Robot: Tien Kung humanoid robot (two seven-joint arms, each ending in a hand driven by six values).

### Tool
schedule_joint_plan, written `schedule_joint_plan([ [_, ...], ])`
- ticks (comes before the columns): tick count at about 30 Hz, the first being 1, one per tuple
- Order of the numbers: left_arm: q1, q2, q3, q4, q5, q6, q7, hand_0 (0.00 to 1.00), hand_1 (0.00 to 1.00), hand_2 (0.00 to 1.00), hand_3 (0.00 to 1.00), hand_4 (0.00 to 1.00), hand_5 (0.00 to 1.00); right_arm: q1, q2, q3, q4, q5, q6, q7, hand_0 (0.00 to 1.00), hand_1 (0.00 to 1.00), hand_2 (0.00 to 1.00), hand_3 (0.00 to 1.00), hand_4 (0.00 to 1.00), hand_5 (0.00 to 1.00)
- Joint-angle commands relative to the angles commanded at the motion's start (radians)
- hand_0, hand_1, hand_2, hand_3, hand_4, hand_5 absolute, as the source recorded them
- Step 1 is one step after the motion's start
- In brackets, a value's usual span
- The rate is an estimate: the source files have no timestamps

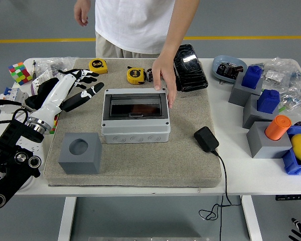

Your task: Fetch the battery,place it into the box,close the lid of the box

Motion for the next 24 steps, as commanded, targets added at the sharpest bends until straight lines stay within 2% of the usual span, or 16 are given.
schedule_joint_plan([
  [5, 0.021, -0.019, -0.087, 0.024, -0.039, -0.008, -0.008, 0.536, 0.701, 0.703, 0.737, 0.998, 0.998, -0.001, 0.000, 0.000, 0.000, 0.000, 0.000, 0.000, 0.624, 0.680, 0.658, 0.544, 0.915, 0.495],
  [13, 0.046, -0.045, -0.175, 0.034, -0.062, -0.017, -0.008, 0.532, 0.698, 0.702, 0.731, 0.998, 0.998, 0.000, 0.000, 0.003, 0.000, -0.003, -0.002, -0.001, 0.624, 0.680, 0.658, 0.544, 0.915, 0.495],
  [14, 0.047, -0.047, -0.184, 0.036, -0.065, -0.017, -0.009, 0.522, 0.688, 0.693, 0.725, 0.998, 0.834, 0.000, 0.000, 0.003, 0.000, -0.003, -0.002, -0.001, 0.623, 0.681, 0.657, 0.545, 0.915, 0.495],
  [19, 0.053, -0.057, -0.224, 0.041, -0.093, -0.005, -0.012, 0.522, 0.688, 0.693, 0.725, 0.998, 0.834, 0.001, -0.001, 0.003, 0.000, -0.002, -0.001, -0.001, 0.623, 0.681, 0.657, 0.545, 0.915, 0.495],
  [20, 0.054, -0.059, -0.231, 0.042, -0.100, -0.003, -0.013, 0.499, 0.670, 0.677, 0.712, 0.998, 0.769, 0.001, -0.002, 0.003, 0.000, -0.003, -0.001, -0.001, 0.624, 0.681, 0.657, 0.544, 0.914, 0.494],
  [24, 0.058, -0.066, -0.251, 0.048, -0.135, 0.005, -0.026, 0.499, 0.670, 0.677, 0.712, 0.998, 0.769, 0.002, -0.002, 0.005, 0.000, -0.002, 0.000, -0.002, 0.624, 0.681, 0.657, 0.544, 0.914, 0.494],
])
